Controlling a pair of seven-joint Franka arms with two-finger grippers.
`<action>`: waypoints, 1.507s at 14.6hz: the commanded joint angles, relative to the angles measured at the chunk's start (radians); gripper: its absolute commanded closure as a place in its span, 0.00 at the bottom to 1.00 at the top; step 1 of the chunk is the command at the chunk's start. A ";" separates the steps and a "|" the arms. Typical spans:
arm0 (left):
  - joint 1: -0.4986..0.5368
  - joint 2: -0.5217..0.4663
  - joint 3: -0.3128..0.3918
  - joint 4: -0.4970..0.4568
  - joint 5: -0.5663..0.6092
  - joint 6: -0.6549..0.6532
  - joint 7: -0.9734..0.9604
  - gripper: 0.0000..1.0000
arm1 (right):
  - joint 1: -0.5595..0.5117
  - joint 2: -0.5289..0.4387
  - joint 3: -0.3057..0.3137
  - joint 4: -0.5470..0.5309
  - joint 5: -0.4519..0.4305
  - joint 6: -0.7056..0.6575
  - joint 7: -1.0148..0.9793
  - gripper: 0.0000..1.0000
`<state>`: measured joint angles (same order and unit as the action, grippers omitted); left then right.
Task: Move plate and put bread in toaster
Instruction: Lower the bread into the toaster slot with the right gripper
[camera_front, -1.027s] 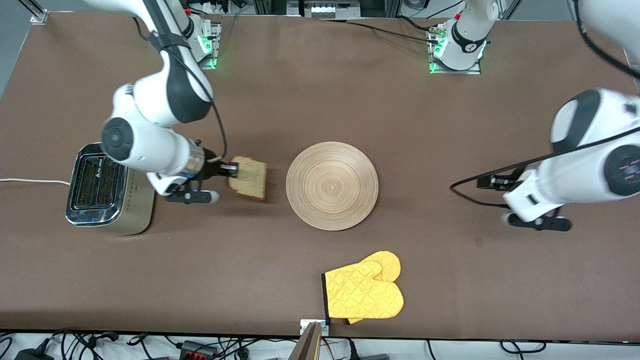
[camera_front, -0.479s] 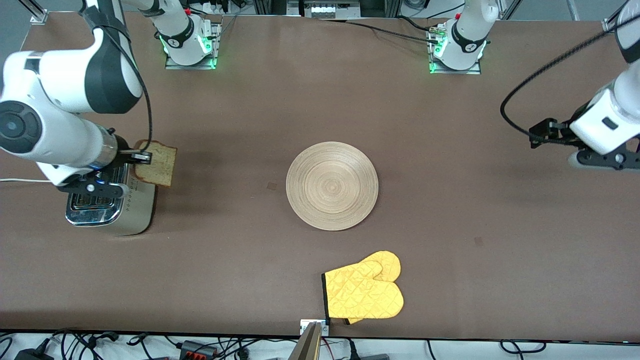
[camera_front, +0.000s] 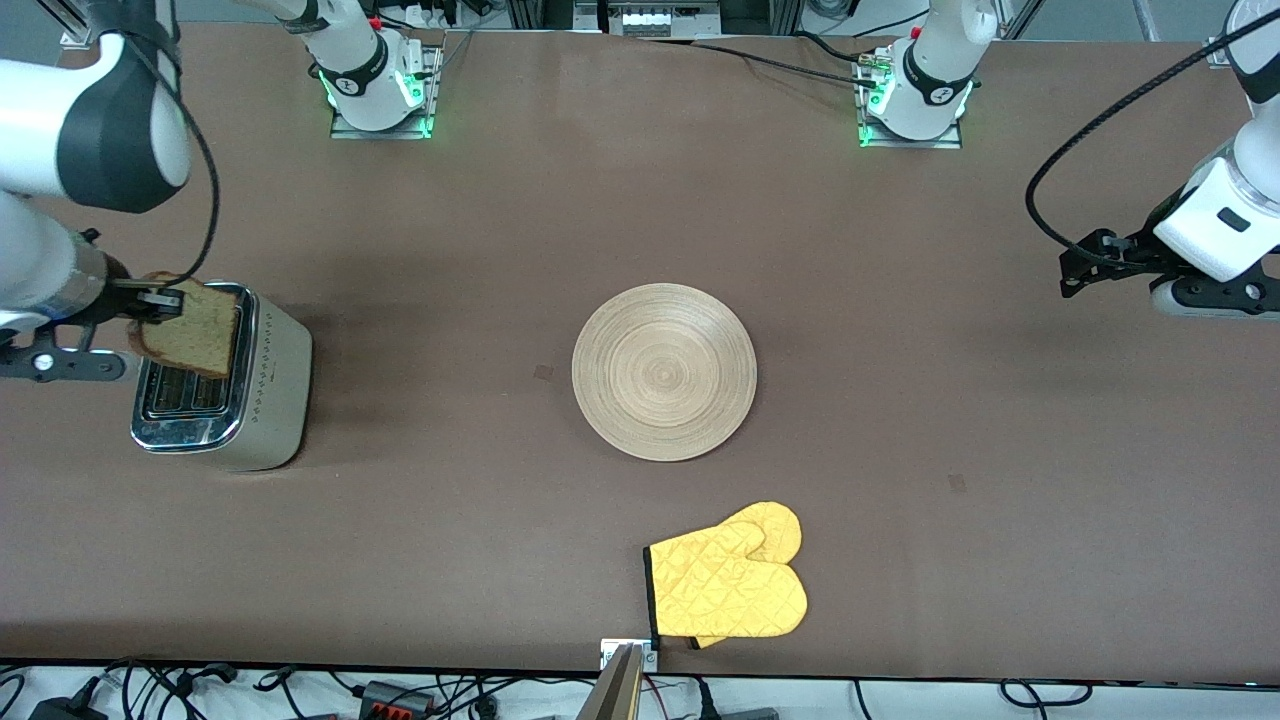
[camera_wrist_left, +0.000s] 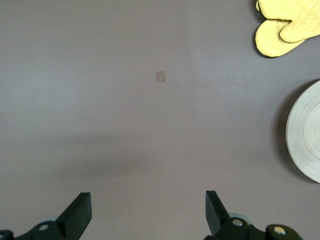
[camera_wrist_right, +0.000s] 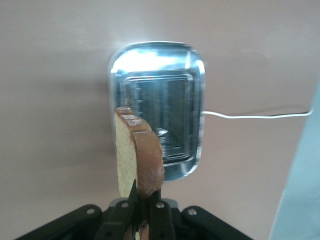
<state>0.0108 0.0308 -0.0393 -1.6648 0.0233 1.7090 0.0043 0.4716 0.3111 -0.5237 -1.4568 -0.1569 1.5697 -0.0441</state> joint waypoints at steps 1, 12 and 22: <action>-0.012 -0.035 0.022 -0.007 -0.032 -0.049 0.020 0.00 | -0.019 0.026 0.005 -0.011 -0.046 0.032 -0.031 1.00; -0.011 -0.037 0.012 0.020 -0.019 -0.074 0.019 0.00 | -0.018 0.040 0.005 -0.099 -0.049 0.150 -0.028 1.00; -0.017 -0.031 0.001 0.034 0.021 -0.075 0.019 0.00 | -0.031 0.040 0.007 -0.163 -0.038 0.193 -0.030 1.00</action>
<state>-0.0059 0.0028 -0.0396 -1.6446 0.0257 1.6491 0.0071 0.4522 0.3709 -0.5218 -1.5921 -0.1864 1.7436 -0.0610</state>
